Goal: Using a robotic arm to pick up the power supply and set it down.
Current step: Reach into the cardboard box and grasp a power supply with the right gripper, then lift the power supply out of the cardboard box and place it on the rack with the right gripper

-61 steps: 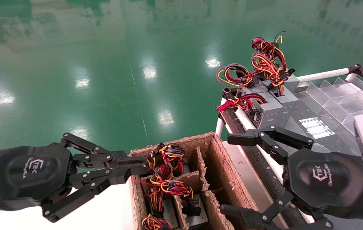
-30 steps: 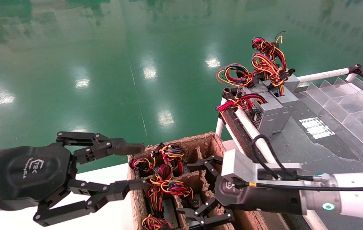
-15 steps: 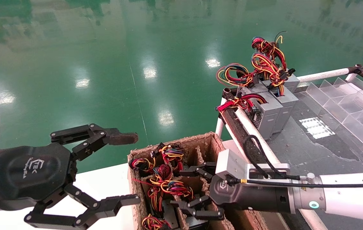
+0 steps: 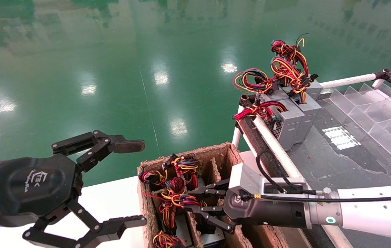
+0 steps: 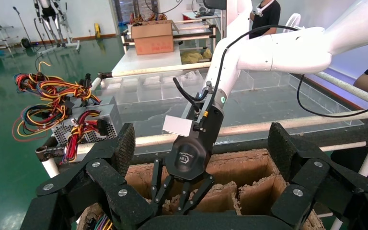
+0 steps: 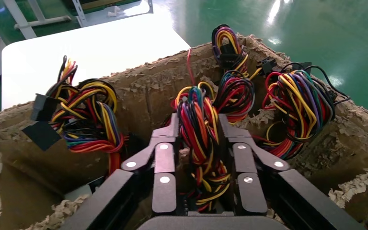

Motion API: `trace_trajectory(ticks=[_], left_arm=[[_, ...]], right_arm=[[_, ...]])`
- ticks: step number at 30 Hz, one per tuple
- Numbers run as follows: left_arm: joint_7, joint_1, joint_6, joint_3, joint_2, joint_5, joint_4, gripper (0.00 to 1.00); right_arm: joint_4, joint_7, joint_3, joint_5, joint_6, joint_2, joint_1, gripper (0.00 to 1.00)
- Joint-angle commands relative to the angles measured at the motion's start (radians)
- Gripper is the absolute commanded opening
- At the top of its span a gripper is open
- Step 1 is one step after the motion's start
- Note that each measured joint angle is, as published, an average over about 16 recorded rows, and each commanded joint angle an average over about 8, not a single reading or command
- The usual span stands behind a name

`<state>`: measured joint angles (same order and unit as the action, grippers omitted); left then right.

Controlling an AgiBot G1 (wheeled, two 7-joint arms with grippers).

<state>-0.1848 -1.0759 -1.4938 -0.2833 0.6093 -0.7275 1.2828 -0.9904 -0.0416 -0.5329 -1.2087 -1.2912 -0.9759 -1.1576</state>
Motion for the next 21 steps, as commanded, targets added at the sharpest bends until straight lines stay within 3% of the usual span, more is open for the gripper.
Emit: trace_trajectory(ticks=[1, 12, 21], left_arm=[[0.000, 0.000, 0.000, 0.000, 0.000, 0.000, 0.000, 1.00], [0.000, 0.000, 0.000, -0.001, 0.000, 0.001, 0.000, 1.00], [0.001, 0.000, 0.001, -0.002, -0.001, 0.001, 0.000, 1.00]], right_arm=[[0.003, 0.005, -0.001, -0.002, 0.003, -0.003, 0.002, 0.00], [0.009, 0.019, 0.005, 0.006, 0.004, -0.003, 0.009, 0.00], [-0.040, 0.022, 0.055, 0.074, 0.002, 0.042, 0.024, 0.00]])
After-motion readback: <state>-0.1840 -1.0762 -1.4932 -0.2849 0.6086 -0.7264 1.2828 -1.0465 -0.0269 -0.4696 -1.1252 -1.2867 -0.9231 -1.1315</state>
